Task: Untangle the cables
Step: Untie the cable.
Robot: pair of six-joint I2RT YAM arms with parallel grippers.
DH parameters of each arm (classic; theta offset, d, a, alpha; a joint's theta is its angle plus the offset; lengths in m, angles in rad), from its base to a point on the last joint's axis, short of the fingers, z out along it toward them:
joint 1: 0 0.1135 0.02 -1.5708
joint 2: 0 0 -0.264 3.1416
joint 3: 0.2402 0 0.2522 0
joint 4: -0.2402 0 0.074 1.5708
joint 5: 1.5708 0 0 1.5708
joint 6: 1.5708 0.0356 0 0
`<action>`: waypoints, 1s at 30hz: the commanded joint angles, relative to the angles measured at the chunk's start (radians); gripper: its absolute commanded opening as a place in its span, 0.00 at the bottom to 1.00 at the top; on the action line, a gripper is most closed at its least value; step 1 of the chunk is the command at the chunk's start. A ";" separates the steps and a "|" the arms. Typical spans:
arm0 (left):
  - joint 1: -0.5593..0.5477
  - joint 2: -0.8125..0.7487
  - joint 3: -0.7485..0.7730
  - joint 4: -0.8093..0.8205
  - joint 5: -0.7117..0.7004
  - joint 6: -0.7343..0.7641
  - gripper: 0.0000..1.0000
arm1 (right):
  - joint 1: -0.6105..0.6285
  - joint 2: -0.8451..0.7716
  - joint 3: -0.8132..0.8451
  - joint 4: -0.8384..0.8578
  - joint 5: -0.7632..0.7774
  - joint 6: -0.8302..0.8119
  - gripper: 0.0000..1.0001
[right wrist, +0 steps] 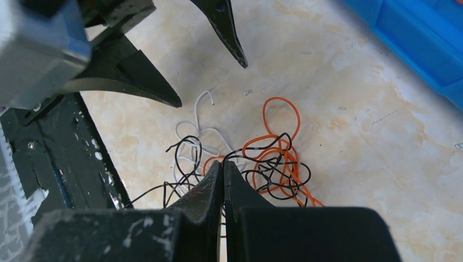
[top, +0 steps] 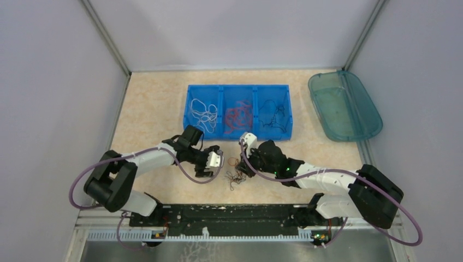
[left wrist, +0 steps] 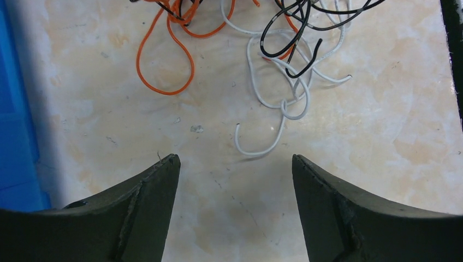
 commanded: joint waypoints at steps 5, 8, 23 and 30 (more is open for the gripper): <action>-0.005 0.101 0.079 -0.085 0.042 0.059 0.82 | -0.008 -0.055 -0.018 0.091 -0.007 0.037 0.00; -0.005 0.135 0.110 -0.107 0.086 0.080 0.80 | -0.008 -0.058 -0.032 0.113 -0.008 0.059 0.00; -0.051 0.145 0.166 -0.303 0.159 0.158 0.53 | -0.011 -0.081 -0.052 0.123 0.031 0.086 0.00; -0.086 0.155 0.170 -0.189 0.095 0.014 0.44 | -0.011 -0.100 -0.066 0.128 0.046 0.099 0.00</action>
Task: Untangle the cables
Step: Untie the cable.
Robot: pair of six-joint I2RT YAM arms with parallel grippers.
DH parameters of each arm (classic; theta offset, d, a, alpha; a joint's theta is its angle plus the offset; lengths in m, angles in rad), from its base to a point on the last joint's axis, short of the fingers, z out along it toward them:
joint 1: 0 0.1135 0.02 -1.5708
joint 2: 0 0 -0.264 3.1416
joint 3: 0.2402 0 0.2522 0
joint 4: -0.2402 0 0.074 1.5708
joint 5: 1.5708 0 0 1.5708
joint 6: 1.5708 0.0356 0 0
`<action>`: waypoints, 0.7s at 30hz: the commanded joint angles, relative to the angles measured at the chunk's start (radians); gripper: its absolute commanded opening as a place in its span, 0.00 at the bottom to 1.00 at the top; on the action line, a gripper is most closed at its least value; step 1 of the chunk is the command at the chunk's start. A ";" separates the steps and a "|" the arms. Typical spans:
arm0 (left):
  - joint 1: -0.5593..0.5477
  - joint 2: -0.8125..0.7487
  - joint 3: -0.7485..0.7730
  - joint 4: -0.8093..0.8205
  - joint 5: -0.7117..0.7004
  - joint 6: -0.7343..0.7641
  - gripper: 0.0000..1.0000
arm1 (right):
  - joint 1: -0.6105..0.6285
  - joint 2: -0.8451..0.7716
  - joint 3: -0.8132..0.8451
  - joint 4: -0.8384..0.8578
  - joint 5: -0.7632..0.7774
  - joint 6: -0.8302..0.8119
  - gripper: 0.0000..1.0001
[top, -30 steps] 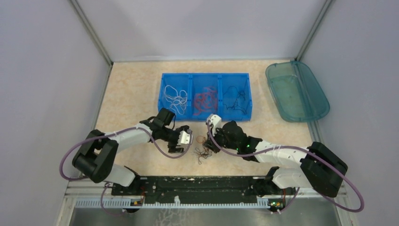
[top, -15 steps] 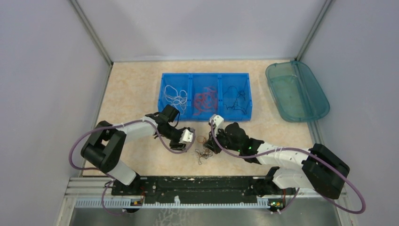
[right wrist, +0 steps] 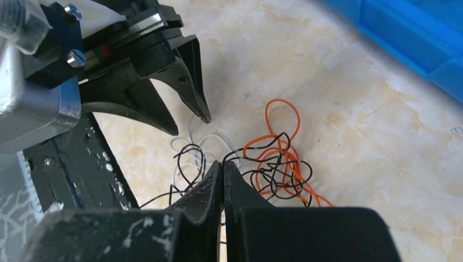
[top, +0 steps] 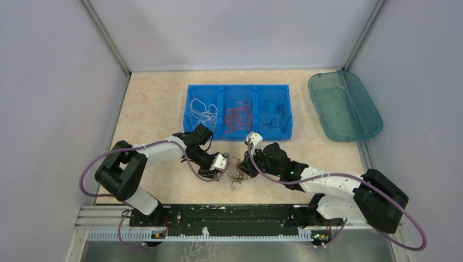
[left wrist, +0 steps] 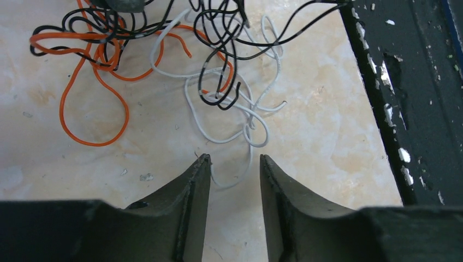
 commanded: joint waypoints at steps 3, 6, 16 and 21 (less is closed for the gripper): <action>-0.032 0.009 0.024 0.095 -0.039 -0.106 0.33 | -0.005 -0.046 -0.013 0.065 0.023 0.019 0.00; -0.036 0.007 0.027 0.077 -0.060 -0.092 0.09 | -0.005 -0.052 -0.016 0.066 0.028 0.020 0.00; -0.017 -0.148 0.190 -0.195 -0.238 -0.057 0.00 | -0.010 -0.089 -0.022 0.089 0.071 0.016 0.00; -0.015 -0.268 0.381 -0.277 -0.405 -0.017 0.00 | -0.009 -0.101 -0.025 0.062 0.117 -0.007 0.14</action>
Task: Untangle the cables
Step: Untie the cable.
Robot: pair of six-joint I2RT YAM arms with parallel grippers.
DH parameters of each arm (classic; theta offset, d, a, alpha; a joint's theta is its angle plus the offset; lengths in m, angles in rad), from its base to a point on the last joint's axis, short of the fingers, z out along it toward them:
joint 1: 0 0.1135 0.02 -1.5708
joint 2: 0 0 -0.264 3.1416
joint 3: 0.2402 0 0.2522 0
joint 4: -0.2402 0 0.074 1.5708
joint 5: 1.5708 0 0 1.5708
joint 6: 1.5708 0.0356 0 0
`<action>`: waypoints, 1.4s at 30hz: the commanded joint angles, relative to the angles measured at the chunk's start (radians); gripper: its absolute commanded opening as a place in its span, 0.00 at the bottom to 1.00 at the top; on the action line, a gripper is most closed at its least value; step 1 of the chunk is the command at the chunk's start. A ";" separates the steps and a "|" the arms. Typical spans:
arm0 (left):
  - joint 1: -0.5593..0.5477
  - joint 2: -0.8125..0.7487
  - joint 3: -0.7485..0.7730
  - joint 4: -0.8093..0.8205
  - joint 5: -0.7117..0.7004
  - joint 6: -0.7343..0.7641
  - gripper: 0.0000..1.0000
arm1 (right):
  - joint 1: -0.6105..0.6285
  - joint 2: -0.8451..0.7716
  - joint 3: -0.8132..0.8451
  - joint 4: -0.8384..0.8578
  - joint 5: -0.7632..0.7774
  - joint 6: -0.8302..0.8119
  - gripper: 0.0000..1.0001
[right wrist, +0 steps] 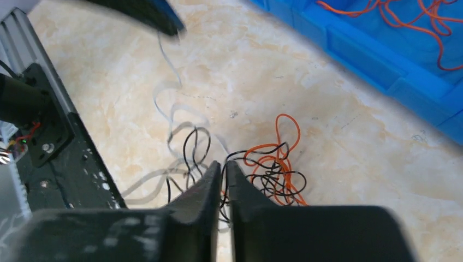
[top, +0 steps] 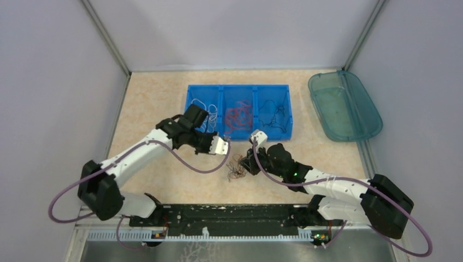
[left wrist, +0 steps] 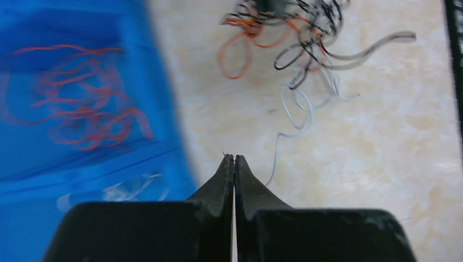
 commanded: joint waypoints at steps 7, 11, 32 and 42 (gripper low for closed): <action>0.006 -0.241 0.380 -0.177 -0.134 -0.017 0.00 | -0.009 -0.143 0.058 0.056 0.097 -0.142 0.82; 0.005 -0.332 0.389 -0.104 -0.071 -0.058 0.00 | -0.011 -0.110 0.171 0.110 0.027 -0.220 0.92; 0.005 -0.354 0.525 0.066 0.078 -0.279 0.00 | 0.054 0.375 0.357 0.740 -0.115 0.007 0.75; 0.005 -0.369 0.527 0.069 0.099 -0.283 0.00 | -0.067 0.092 0.295 0.401 0.073 -0.083 0.86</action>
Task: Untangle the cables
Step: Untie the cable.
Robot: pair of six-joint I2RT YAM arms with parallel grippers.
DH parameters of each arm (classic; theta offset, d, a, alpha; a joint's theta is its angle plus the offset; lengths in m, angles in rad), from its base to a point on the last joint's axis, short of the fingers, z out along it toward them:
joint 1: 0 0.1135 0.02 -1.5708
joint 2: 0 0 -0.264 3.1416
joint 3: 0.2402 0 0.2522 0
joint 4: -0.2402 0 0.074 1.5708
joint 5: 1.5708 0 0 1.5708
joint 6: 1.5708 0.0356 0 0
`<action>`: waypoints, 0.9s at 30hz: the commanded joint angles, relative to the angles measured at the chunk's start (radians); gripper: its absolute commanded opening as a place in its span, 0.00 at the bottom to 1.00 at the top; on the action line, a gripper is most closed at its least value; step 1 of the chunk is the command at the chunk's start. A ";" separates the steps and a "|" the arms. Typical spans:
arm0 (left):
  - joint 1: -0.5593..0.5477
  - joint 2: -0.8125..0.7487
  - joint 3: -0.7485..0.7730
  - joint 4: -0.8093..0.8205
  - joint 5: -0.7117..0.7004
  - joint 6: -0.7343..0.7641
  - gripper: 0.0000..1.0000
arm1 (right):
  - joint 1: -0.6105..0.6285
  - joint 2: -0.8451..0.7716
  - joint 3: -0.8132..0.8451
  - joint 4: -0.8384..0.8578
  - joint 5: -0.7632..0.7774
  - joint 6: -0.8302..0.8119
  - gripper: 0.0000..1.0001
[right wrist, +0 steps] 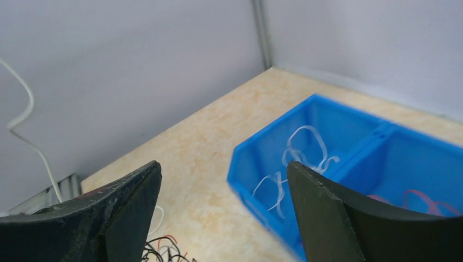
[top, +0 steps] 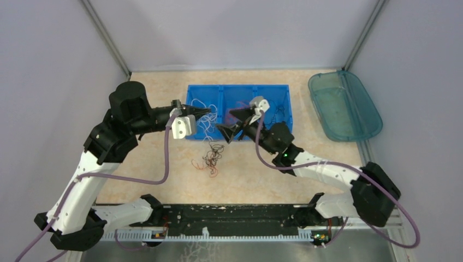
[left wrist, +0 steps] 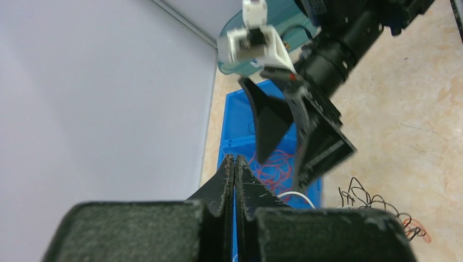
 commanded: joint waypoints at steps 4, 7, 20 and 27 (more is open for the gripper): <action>0.004 -0.016 0.007 0.042 0.031 -0.020 0.00 | -0.044 -0.223 -0.062 -0.048 0.032 -0.088 0.86; 0.004 -0.015 -0.001 0.054 0.033 -0.020 0.00 | -0.041 -0.254 -0.112 0.068 -0.126 -0.080 0.83; 0.004 0.003 0.019 0.069 0.034 -0.032 0.00 | 0.080 -0.037 0.101 0.120 -0.231 -0.151 0.63; 0.004 0.006 0.049 0.129 0.038 -0.071 0.00 | 0.098 0.110 0.133 0.152 -0.269 -0.078 0.47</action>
